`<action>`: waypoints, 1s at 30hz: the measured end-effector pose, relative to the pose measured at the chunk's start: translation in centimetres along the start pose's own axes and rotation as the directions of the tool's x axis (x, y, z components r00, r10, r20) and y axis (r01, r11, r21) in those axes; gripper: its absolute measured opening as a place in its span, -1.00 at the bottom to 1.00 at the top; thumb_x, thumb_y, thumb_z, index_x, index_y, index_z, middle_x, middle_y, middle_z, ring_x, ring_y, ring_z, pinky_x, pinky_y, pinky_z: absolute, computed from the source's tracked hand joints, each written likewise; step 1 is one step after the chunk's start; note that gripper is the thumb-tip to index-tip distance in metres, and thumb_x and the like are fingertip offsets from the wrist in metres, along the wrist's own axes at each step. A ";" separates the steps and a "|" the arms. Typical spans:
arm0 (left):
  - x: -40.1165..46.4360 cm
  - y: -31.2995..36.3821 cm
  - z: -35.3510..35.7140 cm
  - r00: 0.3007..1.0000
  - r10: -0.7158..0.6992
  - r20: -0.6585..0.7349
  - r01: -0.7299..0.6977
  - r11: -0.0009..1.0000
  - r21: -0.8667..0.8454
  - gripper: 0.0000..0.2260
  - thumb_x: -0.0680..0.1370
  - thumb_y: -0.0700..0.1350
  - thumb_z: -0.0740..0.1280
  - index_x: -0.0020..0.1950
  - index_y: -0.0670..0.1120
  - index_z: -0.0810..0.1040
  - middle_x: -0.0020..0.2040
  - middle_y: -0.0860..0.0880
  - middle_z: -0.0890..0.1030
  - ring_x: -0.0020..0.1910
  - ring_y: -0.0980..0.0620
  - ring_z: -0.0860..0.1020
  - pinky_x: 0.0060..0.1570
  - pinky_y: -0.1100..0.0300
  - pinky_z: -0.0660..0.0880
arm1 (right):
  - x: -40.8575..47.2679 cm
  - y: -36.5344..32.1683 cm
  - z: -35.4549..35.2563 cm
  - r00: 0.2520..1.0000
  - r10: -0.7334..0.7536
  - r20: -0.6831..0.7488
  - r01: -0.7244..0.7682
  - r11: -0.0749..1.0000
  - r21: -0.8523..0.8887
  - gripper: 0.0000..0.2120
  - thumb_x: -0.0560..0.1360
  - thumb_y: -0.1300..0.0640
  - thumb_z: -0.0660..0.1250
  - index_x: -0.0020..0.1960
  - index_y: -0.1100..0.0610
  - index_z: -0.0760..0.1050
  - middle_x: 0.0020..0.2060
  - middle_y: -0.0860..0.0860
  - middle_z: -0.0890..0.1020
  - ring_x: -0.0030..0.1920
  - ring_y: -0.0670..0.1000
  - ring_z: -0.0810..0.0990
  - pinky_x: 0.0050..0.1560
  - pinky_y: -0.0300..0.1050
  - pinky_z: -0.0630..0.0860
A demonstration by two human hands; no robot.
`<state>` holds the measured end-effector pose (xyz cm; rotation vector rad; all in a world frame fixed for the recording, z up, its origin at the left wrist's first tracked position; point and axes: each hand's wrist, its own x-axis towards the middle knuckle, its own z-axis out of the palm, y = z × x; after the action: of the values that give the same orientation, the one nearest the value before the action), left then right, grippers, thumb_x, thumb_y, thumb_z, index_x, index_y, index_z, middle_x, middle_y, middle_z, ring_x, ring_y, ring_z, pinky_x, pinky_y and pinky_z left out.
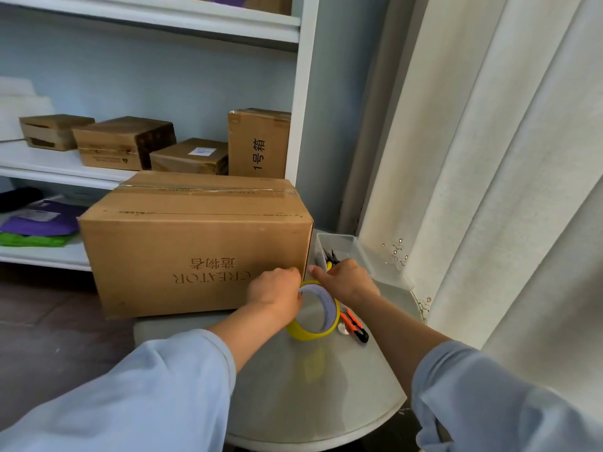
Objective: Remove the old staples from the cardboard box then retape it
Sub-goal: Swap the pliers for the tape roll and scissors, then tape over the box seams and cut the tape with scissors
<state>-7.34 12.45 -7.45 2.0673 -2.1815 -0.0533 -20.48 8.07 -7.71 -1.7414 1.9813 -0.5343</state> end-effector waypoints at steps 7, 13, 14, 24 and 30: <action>-0.6 1.3 -0.7 0.991 0.134 -0.029 -0.134 0.991 0.017 -0.78 0.58 -0.07 0.20 0.18 -0.10 0.45 0.17 -0.14 0.55 0.17 -0.18 0.52 -0.16 0.13 0.34 | -0.1 -0.8 -0.3 0.997 0.078 -0.023 -0.079 0.997 -0.013 -0.81 0.42 0.05 0.36 -0.09 0.16 0.48 -0.27 0.06 0.51 -0.24 0.09 0.49 -0.31 -0.17 0.35; 0.3 -0.6 -1.7 0.985 0.141 -0.103 -0.169 0.918 -0.358 -0.82 0.57 0.07 0.25 0.02 -0.01 0.52 0.01 -0.03 0.61 0.01 -0.06 0.57 -0.02 0.10 0.50 | -1.7 1.1 -2.0 0.992 -0.125 -0.003 0.117 0.917 0.383 -0.80 0.48 0.15 0.42 -0.28 0.23 0.60 -0.42 0.01 0.51 -0.38 -0.09 0.43 -0.42 -0.33 0.38; 0.5 -0.9 -1.9 0.978 0.145 -0.147 -0.192 0.902 -0.387 -0.85 0.56 0.02 0.28 0.07 0.00 0.53 0.04 -0.01 0.57 0.05 -0.02 0.55 0.03 0.11 0.49 | -2.2 1.2 -2.3 0.988 -0.156 0.011 0.133 0.877 0.462 -0.83 0.50 0.14 0.40 -0.22 0.21 0.62 -0.38 -0.02 0.56 -0.34 -0.14 0.48 -0.40 -0.40 0.41; 0.5 -1.7 -3.9 0.974 0.112 -0.199 -0.198 0.846 -0.495 -0.90 0.48 -0.03 0.42 -0.04 0.01 0.64 -0.03 0.04 0.61 -0.01 0.07 0.55 0.03 0.09 0.52 | -3.4 -0.6 -2.5 0.952 -0.303 0.051 0.218 0.783 0.582 -0.79 0.52 0.06 0.36 -0.06 0.19 0.67 -0.09 0.17 0.67 -0.09 -0.01 0.60 0.05 -0.08 0.57; 0.3 -2.3 -5.6 0.970 0.091 -0.224 -0.191 0.856 -0.480 -0.95 0.47 -0.01 0.43 -0.14 0.03 0.64 -0.15 0.08 0.61 -0.11 0.09 0.55 -0.09 0.14 0.53 | -4.1 -1.8 -2.6 0.942 -0.331 0.055 0.210 0.710 0.672 -0.77 0.51 0.07 0.38 -0.07 0.24 0.65 -0.23 0.03 0.66 -0.24 -0.14 0.60 -0.22 -0.36 0.54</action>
<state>-4.39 12.39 -2.20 1.5525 -1.9335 -0.3487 -20.00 11.87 -4.25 -1.5366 1.1838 -1.0067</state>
